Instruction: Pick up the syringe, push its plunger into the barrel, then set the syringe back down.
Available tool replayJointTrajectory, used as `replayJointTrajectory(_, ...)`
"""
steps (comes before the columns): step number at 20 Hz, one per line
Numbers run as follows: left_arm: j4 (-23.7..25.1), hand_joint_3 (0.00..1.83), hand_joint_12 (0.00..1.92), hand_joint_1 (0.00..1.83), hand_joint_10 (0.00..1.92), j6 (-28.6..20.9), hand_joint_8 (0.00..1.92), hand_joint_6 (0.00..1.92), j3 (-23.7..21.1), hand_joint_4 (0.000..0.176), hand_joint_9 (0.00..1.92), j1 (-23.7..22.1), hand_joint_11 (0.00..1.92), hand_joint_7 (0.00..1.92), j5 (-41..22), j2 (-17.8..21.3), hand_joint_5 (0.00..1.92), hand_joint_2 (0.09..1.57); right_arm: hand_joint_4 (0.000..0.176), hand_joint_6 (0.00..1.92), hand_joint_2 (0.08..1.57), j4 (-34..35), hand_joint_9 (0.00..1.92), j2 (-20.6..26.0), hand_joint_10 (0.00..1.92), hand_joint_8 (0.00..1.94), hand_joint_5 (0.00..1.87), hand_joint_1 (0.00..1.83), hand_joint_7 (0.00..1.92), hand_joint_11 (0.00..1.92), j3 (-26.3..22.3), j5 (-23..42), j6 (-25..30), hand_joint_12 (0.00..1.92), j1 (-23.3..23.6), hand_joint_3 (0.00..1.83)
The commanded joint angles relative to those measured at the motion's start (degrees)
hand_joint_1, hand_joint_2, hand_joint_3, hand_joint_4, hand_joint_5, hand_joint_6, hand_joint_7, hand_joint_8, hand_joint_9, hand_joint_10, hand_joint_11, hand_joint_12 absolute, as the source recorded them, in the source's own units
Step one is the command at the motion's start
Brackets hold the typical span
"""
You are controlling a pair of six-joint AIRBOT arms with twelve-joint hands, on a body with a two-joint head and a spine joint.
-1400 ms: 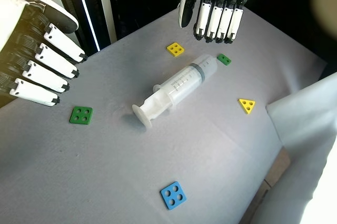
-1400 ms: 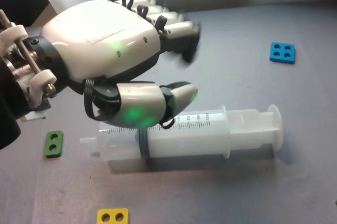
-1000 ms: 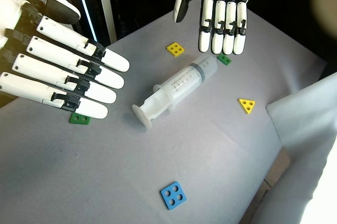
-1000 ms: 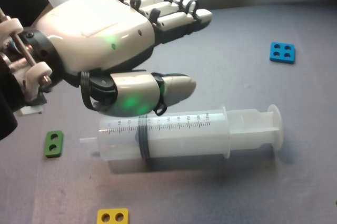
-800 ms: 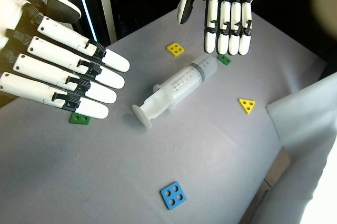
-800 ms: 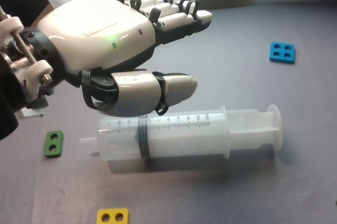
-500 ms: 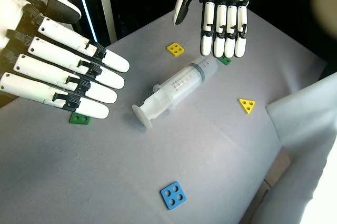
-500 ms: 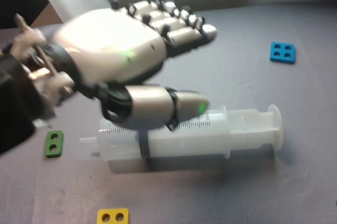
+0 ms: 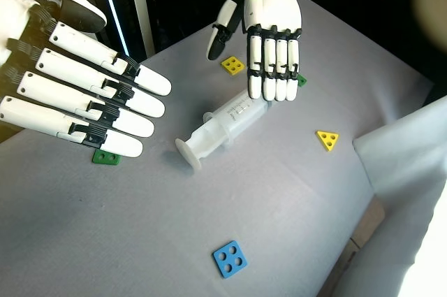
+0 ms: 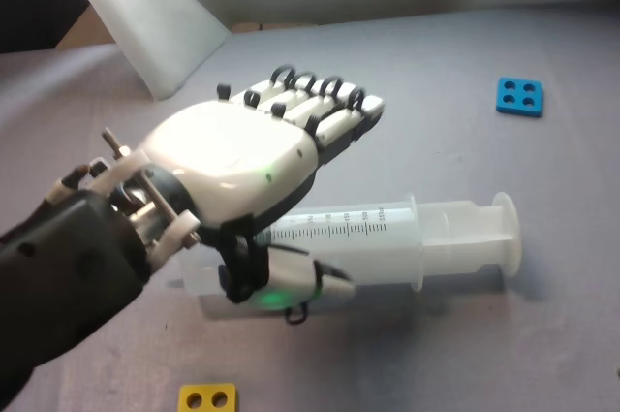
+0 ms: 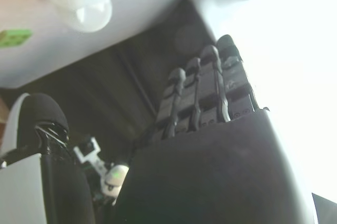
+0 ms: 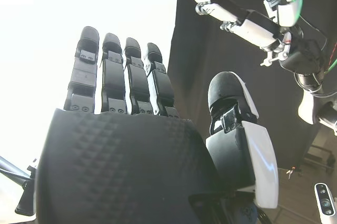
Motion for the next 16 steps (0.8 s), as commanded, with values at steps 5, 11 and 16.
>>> replayJointTrajectory(5,-5.18,0.00,0.10,0.83,0.00,6.94,0.00,0.00,0.91,0.000,0.00,1.31,0.00,0.00,-7.23,-3.22,0.00,0.96,0.000,0.00,1.36,2.25,0.07,0.11,0.00,0.00,0.13,0.00,0.10,0.00,-0.08,0.53,0.29,0.25,0.73,0.00)
replayJointTrajectory(11,-8.31,0.00,0.16,0.80,0.00,10.95,0.00,0.00,3.29,0.000,0.01,2.64,0.00,0.00,-8.20,-7.63,0.00,0.99,0.000,0.00,1.37,2.24,0.09,0.11,0.01,0.01,0.14,0.00,0.11,0.00,-0.08,0.53,0.29,0.33,0.73,0.00)
replayJointTrajectory(16,-9.42,0.00,0.12,0.81,0.00,11.67,0.00,0.00,7.31,0.000,0.00,3.02,0.00,0.00,-8.21,-11.97,0.00,1.00,0.000,0.00,1.37,2.24,0.09,0.11,0.00,0.00,0.14,0.00,0.12,0.00,-0.08,0.53,0.29,0.34,0.73,0.00)
